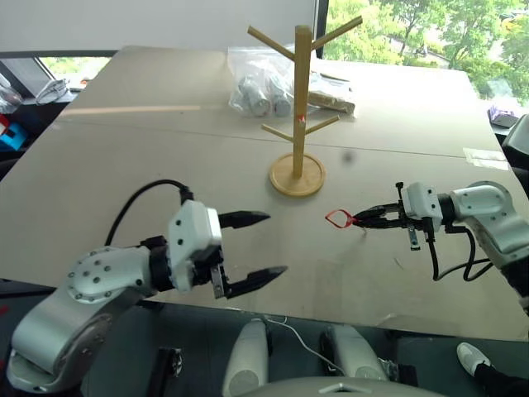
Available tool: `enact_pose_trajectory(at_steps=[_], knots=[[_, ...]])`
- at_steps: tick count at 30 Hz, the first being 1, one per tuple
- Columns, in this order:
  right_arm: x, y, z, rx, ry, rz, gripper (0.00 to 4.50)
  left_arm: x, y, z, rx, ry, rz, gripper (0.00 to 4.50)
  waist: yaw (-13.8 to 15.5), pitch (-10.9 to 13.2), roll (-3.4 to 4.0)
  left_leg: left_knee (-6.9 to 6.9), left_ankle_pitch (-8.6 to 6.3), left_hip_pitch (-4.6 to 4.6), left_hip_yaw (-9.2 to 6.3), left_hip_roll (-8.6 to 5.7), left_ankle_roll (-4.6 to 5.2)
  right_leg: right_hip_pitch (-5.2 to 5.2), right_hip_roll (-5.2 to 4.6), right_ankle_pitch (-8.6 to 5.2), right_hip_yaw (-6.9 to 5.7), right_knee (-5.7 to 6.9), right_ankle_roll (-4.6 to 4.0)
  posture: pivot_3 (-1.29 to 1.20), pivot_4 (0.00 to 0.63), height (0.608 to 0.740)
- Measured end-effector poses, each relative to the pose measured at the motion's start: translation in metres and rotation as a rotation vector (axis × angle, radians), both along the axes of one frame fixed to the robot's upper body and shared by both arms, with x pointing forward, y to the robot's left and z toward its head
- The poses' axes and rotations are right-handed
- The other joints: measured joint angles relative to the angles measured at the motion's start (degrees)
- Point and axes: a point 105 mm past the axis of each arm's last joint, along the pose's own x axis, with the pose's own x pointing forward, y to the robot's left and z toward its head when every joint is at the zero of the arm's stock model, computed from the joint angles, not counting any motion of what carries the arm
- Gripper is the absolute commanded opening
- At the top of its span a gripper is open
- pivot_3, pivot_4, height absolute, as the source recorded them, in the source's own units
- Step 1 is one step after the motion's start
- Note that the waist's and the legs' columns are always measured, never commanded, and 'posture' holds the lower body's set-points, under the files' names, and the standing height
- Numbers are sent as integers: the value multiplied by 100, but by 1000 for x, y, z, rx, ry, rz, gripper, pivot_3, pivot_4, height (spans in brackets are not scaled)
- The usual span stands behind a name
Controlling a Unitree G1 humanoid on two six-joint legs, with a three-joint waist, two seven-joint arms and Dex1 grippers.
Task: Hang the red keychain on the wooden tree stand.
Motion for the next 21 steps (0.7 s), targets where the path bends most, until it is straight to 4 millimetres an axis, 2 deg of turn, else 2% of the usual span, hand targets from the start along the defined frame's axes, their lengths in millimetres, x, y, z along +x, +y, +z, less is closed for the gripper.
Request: enact_pose_trajectory(at_steps=[4,7,11,17,21], knots=[[-14,25,25,204,-49,-144,13,12,3,23,-65,-50,86,4500,-19,-1,-2,6,0,5,1,0,-1,-2,6,-2,4,6,6,0,150,740],[-23,44,42,309,-119,-167,13,19,3,35,-110,-78,136,4500,-26,-1,-2,8,0,6,5,0,-1,-1,6,-14,7,6,26,0,150,740],[-16,48,48,355,-156,-226,13,21,4,35,-136,-59,165,4500,-13,-1,-4,9,0,3,5,-2,-1,-2,5,-1,7,6,4,0,150,740],[-6,60,72,429,-234,-240,13,25,1,47,-185,-75,199,4500,-8,-1,-5,9,0,3,5,-2,-1,-2,5,-1,7,6,3,0,150,740],[-2,64,75,438,-251,-252,13,28,-1,50,-195,-91,213,4500,3,-1,-5,9,0,3,5,-2,-1,-2,5,-1,6,6,3,0,150,740]])
